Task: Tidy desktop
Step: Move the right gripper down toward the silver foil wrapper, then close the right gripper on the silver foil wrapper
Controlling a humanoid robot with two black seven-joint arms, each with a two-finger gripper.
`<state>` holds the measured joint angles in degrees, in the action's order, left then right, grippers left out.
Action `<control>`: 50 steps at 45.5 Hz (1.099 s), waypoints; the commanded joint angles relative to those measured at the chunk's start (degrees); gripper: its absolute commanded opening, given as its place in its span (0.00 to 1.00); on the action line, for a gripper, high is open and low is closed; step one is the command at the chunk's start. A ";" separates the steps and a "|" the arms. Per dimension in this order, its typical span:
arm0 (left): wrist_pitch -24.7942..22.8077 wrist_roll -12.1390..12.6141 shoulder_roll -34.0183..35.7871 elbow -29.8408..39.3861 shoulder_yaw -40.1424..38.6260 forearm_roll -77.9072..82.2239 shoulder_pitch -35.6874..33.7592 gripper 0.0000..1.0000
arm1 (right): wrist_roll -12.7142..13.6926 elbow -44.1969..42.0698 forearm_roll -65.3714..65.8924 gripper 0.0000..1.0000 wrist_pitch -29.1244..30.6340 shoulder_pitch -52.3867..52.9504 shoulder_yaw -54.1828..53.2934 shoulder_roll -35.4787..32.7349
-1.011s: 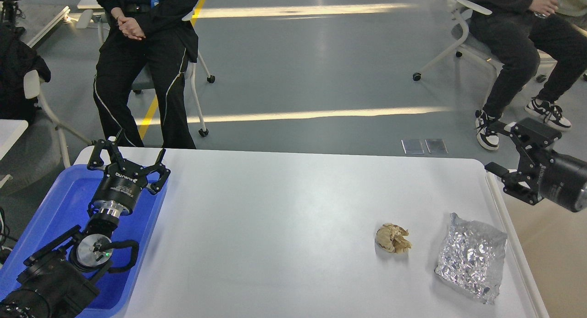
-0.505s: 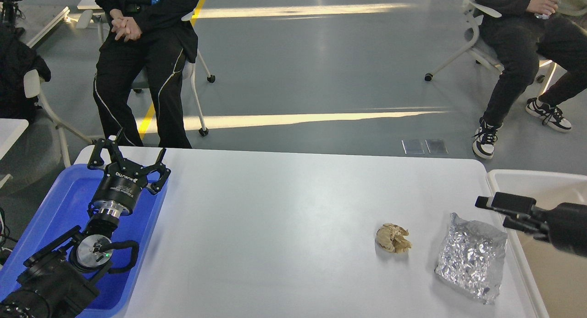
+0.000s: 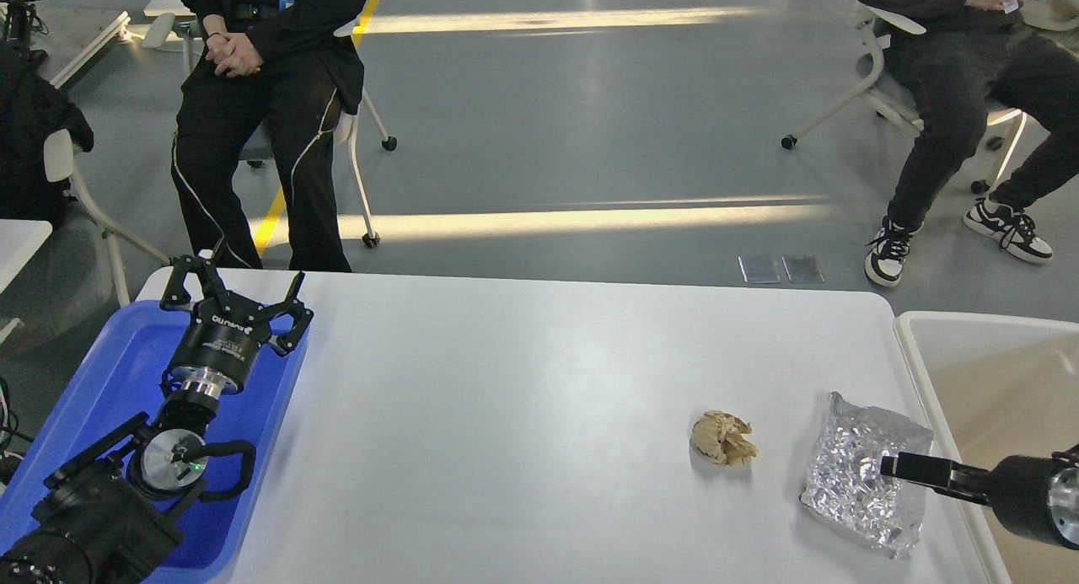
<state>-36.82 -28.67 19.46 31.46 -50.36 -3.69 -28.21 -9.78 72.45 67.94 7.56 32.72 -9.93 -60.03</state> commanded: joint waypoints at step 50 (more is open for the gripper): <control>0.00 -0.07 -0.04 0.00 0.00 0.00 0.00 1.00 | 0.99 -17.70 -8.70 0.08 -7.12 -2.92 5.62 12.48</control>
<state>-36.82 -28.67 19.46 31.46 -50.36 -3.69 -28.21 -8.67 54.86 59.12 0.77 29.91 -5.30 -47.74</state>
